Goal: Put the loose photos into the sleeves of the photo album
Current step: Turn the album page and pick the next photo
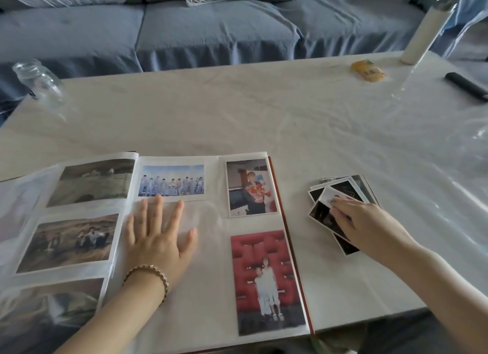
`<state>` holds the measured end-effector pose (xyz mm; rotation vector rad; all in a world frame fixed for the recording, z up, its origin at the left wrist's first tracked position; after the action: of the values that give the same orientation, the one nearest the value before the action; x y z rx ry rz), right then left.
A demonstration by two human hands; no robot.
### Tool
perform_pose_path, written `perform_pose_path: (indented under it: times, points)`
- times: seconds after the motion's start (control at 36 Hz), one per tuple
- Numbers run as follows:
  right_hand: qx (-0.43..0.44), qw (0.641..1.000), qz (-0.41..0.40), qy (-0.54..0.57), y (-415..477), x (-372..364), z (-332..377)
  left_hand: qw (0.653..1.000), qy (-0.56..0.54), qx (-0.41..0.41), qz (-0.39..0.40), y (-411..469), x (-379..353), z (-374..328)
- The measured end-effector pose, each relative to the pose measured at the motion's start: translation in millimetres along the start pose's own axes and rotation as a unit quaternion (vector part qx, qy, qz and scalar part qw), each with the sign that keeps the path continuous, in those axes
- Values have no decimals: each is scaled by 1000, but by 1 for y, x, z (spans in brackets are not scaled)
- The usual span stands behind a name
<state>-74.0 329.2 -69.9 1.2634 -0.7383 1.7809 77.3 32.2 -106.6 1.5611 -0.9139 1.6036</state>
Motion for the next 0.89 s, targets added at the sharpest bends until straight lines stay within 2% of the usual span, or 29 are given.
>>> perform_pose_path:
  times: [0.14,0.19,0.25,0.31,0.33,0.36,0.39,0.42,0.44,0.47,0.53,0.58,0.64,0.69,0.78,0.83,0.89]
  points:
    - [133,968,-210,-19,-6,18,23,1000,26,0,2,1,3,-2]
    - [190,953,-236,8,-9,23,37,999,17,-36,-3,1,12,-9]
    - [242,940,-238,26,-12,26,55,993,-13,-104,-57,0,22,-19]
    - [283,929,-233,41,-15,26,74,982,-153,-106,-31,-4,35,-31]
    - [301,923,-232,52,-17,25,83,965,-252,-68,-1,-7,45,-36]
    - [317,919,-227,66,-18,23,91,927,-370,-18,53,-11,52,-41]
    - [333,914,-216,79,-20,21,99,870,-480,20,112,-12,57,-48]
    - [351,910,-203,91,-21,18,106,816,-554,45,160,-13,61,-55]
    - [368,905,-190,99,-23,15,112,776,-598,61,190,-12,63,-59]
    - [384,901,-177,102,-25,12,118,751,-624,74,204,-12,65,-62]
    - [410,894,-157,90,-29,6,128,743,-634,95,190,-12,68,-62]
    - [420,895,-133,74,-30,0,133,753,-629,111,156,-11,65,-58]
    - [385,913,-102,93,-28,-3,133,781,-604,109,118,-9,65,-51]
    - [305,935,-90,155,-24,-2,125,822,-558,90,69,-8,67,-43]
    - [89,952,-74,282,-18,5,106,856,-513,57,24,-9,71,-35]
    - [-50,934,-15,353,-14,0,96,873,-486,39,11,-12,71,-31]
    - [-97,906,52,408,-11,-7,92,885,-466,27,4,-12,68,-28]
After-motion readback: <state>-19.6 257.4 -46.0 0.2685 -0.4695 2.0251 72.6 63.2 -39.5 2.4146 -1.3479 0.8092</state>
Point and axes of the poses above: each hand's wrist, its own y-axis towards the middle knuckle, its own x-axis out of the back of the hand, z = x × y, the point moved 4 cm from there along y, towards the middle knuckle, and after that the axes turned 4 degrees about y, right-handed, at the moved point
